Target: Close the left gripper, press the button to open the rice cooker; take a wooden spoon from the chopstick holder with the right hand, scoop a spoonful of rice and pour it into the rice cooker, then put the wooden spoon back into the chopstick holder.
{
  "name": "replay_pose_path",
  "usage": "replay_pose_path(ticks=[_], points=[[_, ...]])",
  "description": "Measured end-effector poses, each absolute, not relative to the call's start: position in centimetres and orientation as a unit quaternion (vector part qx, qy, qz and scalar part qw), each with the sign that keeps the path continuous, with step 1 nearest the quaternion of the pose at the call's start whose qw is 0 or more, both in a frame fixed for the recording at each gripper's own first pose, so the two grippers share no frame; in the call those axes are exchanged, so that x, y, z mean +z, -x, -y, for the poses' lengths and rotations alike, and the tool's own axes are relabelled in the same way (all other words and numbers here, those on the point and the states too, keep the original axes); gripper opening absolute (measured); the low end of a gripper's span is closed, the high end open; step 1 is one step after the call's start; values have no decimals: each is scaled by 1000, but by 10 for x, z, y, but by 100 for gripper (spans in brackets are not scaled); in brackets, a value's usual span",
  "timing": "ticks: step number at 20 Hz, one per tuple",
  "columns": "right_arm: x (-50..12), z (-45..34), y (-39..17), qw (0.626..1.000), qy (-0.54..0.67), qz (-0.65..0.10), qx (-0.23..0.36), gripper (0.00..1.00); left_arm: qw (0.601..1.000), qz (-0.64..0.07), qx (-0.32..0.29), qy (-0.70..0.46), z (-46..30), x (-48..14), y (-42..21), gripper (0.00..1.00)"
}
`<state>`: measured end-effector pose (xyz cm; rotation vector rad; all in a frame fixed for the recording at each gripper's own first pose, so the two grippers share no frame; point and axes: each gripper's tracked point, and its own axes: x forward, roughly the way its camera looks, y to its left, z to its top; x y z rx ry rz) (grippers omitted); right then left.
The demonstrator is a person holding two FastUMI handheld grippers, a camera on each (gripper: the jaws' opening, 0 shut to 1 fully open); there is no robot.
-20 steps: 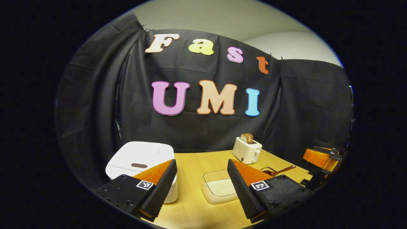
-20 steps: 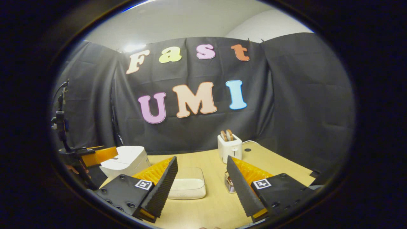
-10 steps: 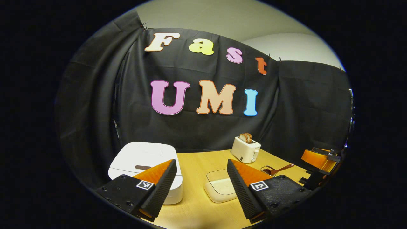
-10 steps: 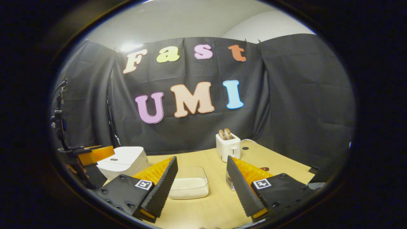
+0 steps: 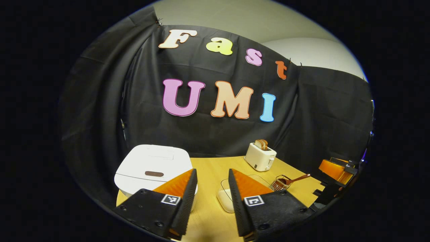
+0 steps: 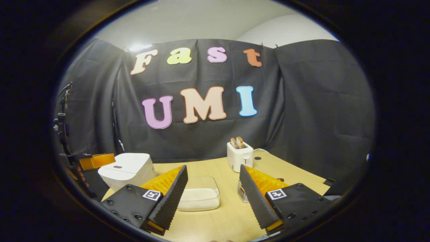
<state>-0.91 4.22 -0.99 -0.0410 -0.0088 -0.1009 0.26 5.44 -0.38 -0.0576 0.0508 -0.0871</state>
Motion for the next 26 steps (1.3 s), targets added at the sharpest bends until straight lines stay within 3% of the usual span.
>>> replay_pose_path(ticks=[1, 4, 8, 26], points=[[-10, -43, 7, 999, 20, 5, -49, 97, 999, -24, -39, 26, -59, -4, -4, 48], [-10, -43, 4, 999, 20, 6, -48, 97, 999, -20, -24, 18, -71, 0, -6, 15], [-11, -40, 1, 999, 24, 4, -49, 97, 1000, -25, 1, 17, -91, -2, -8, 0], [-33, -19, -5, 995, 44, -22, -86, 97, 996, -72, 36, 41, -195, -56, -77, 0]])
